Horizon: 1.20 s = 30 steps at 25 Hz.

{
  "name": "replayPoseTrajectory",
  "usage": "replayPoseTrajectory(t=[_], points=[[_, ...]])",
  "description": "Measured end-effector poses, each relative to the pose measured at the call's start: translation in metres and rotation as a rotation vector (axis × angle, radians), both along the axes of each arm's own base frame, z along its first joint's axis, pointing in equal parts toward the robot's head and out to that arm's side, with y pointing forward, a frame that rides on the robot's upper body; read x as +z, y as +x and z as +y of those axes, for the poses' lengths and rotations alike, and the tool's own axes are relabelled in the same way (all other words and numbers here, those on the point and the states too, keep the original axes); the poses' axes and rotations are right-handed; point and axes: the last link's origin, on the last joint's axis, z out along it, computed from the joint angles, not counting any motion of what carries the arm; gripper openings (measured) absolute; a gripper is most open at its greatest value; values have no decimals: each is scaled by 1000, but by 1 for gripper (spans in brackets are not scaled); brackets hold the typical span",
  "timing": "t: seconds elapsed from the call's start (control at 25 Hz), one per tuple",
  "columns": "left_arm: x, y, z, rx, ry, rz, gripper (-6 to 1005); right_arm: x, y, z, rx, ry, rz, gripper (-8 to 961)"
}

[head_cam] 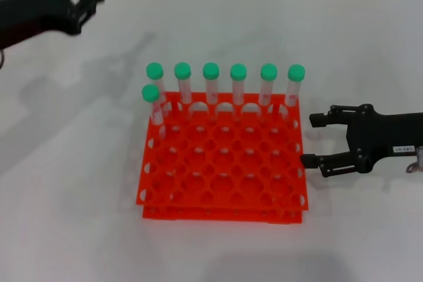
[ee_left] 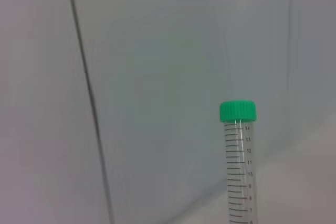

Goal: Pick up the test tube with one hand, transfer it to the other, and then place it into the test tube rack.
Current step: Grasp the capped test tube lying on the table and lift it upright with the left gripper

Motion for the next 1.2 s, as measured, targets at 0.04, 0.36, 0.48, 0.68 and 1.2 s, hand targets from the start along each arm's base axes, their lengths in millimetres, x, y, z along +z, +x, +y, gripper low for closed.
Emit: replayPoseTrajectory(t=[0.04,0.36,0.48,0.68,1.2], points=[[-2,0,-1,-29,18,-49,191,-1,0,0,0,0,2,871],[-19,16,1,-177,-108,-283,193,-7,-5,-1,17,0,11,871],[-21,26,1,-219,-233,-289,194,-8,-6,-1,25,2,12,871],[-21,42,-2,-255,-437,-248,196,-8,-6,-2,40,16,20,871],[-37,54,5,-187,-704,1,199,-5,-3,-3,34,34,24,870]])
